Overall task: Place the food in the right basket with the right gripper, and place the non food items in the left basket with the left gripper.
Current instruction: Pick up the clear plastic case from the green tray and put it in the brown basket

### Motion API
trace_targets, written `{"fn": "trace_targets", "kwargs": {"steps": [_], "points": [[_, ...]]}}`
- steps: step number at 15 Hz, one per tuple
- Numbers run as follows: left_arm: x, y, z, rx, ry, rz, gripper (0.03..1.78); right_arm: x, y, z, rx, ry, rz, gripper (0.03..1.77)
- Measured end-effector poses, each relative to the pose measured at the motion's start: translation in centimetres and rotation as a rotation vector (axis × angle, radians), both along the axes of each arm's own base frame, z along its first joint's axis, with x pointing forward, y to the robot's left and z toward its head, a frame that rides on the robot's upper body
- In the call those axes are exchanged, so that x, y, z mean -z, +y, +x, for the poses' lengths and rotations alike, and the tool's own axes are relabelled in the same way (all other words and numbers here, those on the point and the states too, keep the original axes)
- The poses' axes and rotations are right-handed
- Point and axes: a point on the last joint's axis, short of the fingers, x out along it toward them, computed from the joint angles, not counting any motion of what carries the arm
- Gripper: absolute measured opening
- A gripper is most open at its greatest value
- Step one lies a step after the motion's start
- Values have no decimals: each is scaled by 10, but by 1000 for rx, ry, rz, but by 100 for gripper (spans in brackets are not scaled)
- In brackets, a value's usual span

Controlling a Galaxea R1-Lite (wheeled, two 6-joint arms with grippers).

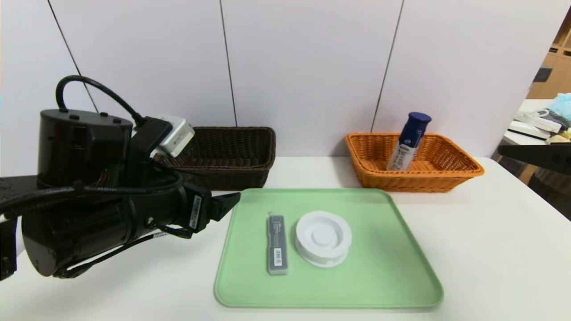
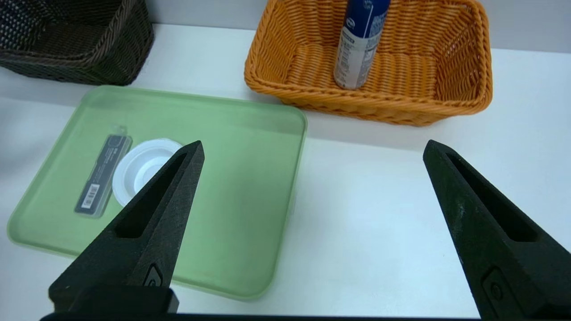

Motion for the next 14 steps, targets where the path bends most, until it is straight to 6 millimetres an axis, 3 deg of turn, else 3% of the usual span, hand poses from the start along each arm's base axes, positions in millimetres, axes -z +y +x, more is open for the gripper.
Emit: {"fn": "trace_targets", "kwargs": {"steps": [2, 7, 14], "points": [[-6, -17, 5, -20, 3, 34, 169, 6, -1, -4, 1, 13, 2, 169], [2, -52, 22, -64, 17, 99, 169, 13, 0, -4, 0, 32, 0, 169], [12, -70, 30, -121, 214, 70, 169, 19, 0, 4, 13, 73, -8, 169]]}}
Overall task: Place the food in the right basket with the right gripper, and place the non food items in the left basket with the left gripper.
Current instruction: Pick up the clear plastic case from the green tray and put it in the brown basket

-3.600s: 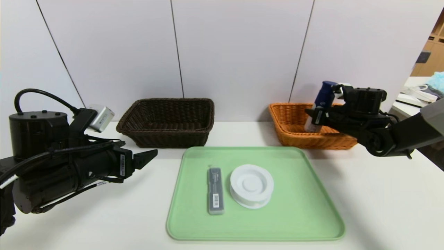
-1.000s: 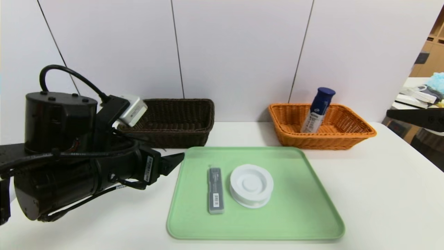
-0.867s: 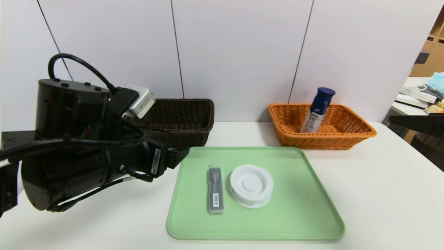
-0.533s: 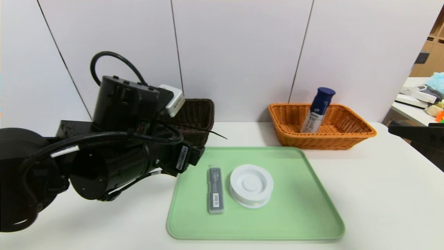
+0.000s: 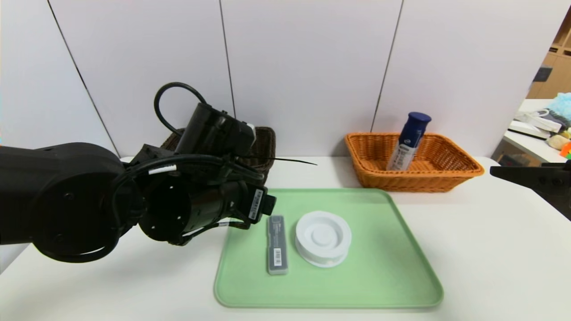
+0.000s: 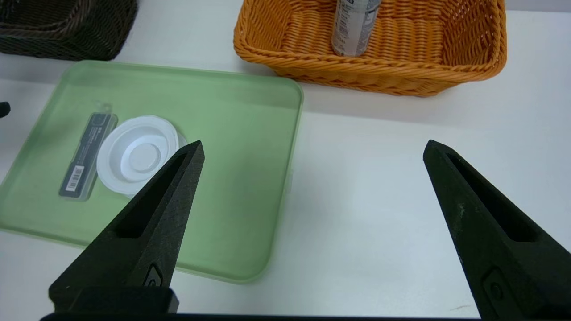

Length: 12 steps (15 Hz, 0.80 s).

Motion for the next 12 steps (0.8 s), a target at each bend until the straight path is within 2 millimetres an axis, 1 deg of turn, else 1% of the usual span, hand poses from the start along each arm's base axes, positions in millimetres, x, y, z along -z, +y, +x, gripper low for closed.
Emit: {"fn": "trace_targets", "kwargs": {"steps": [4, 6, 7, 9, 12], "points": [[2, -7, -2, -47, 95, 2, 169, 7, -2, -1, 66, 27, -35, 169], [2, -10, -3, -82, 137, 5, 169, 15, -3, -7, 84, 77, -54, 169], [2, -13, -2, -100, 149, 6, 169, 20, -4, -10, 94, 104, -62, 169], [5, -18, 2, -130, 143, 12, 169, 23, -5, -12, 131, 112, -77, 169], [10, -29, 7, -157, 154, -8, 169, 27, -6, -15, 137, 126, -80, 169]]}}
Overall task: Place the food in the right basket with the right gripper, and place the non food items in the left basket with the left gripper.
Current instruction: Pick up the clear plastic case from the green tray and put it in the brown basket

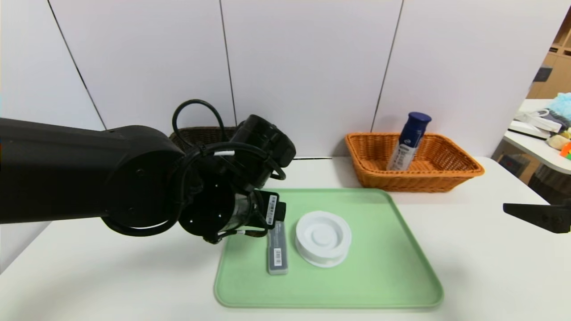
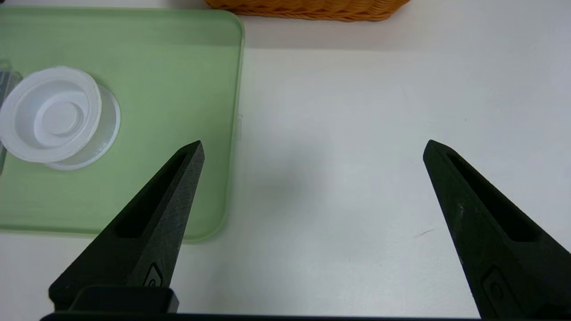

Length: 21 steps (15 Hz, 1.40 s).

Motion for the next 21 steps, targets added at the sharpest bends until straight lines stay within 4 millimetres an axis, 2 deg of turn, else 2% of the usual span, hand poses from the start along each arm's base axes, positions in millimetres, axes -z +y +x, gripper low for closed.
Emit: {"fn": "trace_targets", "kwargs": {"steps": [5, 9, 17, 21], "points": [[6, -16, 6, -52, 65, -11, 169, 10, -1, -11, -6, 100, -7, 169], [11, -25, 10, -62, 86, -2, 169, 10, -2, -11, -7, 101, -6, 169], [24, -33, 11, -61, 121, 25, 169, 17, 4, 16, -44, 181, 0, 169], [29, -35, 12, -69, 134, 35, 169, 16, 4, 22, -44, 186, 0, 169]]}}
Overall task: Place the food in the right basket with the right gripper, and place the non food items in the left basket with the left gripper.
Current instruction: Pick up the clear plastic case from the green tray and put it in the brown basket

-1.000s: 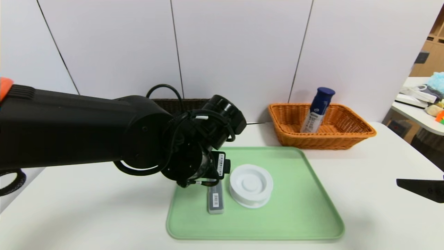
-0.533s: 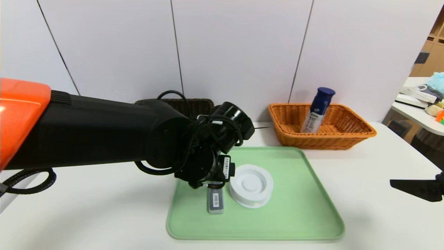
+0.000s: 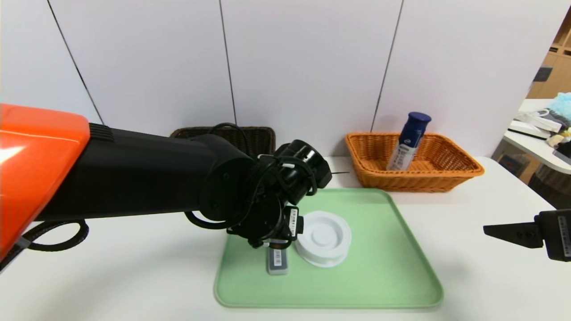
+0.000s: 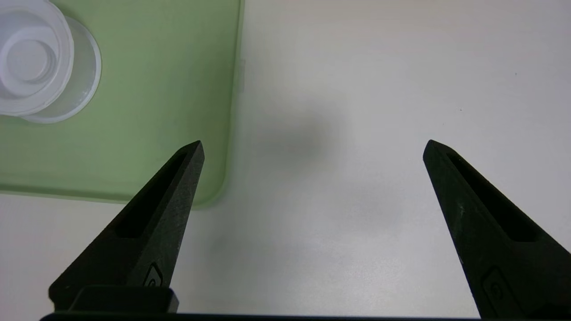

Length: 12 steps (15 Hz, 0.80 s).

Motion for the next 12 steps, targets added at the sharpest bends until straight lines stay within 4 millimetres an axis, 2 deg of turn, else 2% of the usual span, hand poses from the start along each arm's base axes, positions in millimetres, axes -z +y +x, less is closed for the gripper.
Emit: {"fn": "trace_targets", "kwargs": {"steps": [12], "points": [[13, -7, 6, -31, 52, 41, 169, -4, 0, 2, 5, -16, 5, 169]]}}
